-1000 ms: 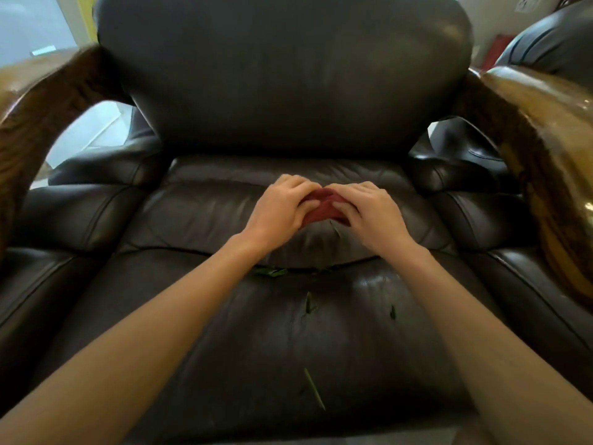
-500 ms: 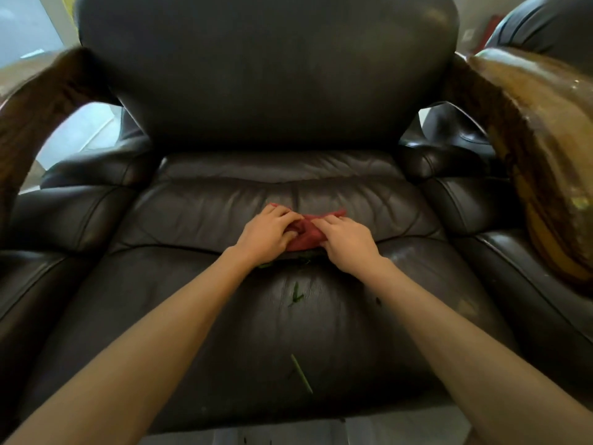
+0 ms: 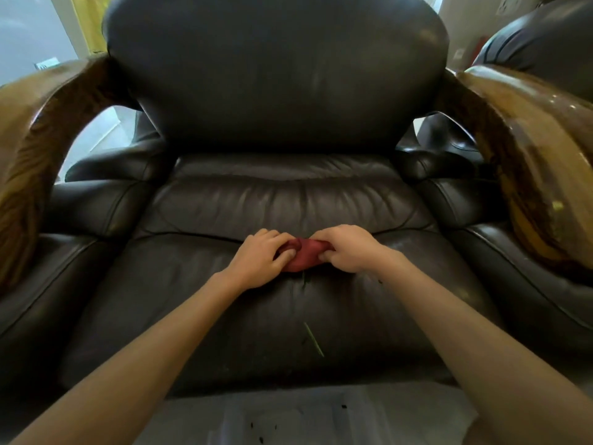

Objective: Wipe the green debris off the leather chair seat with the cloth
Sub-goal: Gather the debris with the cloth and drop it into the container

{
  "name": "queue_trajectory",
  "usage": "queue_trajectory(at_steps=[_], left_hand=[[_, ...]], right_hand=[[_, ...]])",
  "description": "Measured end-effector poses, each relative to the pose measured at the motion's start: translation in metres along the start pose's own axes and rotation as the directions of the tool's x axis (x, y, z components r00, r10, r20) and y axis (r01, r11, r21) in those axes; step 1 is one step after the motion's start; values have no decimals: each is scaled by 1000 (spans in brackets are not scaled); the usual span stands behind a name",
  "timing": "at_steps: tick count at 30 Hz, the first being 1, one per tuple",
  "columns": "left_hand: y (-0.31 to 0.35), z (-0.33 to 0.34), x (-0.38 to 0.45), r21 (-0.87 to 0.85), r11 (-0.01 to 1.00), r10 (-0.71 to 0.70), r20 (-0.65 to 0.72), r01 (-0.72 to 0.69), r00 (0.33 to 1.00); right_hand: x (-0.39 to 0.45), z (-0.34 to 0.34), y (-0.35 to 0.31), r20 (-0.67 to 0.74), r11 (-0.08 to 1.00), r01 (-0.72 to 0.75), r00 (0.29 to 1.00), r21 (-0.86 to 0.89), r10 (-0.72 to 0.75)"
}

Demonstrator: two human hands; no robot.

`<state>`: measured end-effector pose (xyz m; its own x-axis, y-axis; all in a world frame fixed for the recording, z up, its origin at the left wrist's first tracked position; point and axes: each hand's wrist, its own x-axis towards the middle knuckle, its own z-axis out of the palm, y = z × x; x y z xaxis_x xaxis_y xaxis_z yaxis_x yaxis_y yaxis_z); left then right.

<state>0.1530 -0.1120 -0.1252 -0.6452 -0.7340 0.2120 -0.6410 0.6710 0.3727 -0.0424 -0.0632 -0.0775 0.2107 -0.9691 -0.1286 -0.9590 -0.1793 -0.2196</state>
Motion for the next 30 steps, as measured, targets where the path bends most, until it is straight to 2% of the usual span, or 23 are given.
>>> queue_trajectory(at_steps=[2, 5, 7, 10, 12, 15, 19, 24, 27, 30], left_hand=[[2, -8, -9, -71, 995, 64, -47, -67, 997], [2, -28, -11, -113, 988, 86, -194, -109, 977], [-5, -42, -4, -79, 994, 53, -289, -79, 956], [-30, -52, 1, -3, 1000, -25, -343, 26, 939], [-49, -46, -1, 45, 992, -99, -306, 118, 947], [-64, -29, -9, 30, 981, -185, -186, 194, 965], [-57, -13, -8, 4, 992, -126, -141, 127, 982], [-32, -2, 13, -59, 996, -74, -7, 74, 997], [-19, 2, 23, -102, 992, -72, 45, 76, 996], [-6, 9, 27, -140, 984, -105, 56, 112, 993]], right_hand=[[-10, -13, -1, 20, 996, 32, 999, 86, -34], [-6, -28, -5, -135, 989, 115, 986, 93, -102], [14, -32, -12, -244, 985, 162, 959, 54, -144], [51, -27, -29, -277, 979, 195, 945, 55, -173], [71, -15, -37, -232, 980, 193, 956, 46, -177], [83, 8, -43, -123, 976, 199, 970, -85, -209], [69, 12, -27, -63, 969, 216, 972, -124, -225], [43, 0, -5, 26, 976, 142, 990, -163, -139], [30, -6, 4, 71, 993, 64, 996, -102, -57], [15, -8, 13, 49, 999, -36, 998, -15, 37]])
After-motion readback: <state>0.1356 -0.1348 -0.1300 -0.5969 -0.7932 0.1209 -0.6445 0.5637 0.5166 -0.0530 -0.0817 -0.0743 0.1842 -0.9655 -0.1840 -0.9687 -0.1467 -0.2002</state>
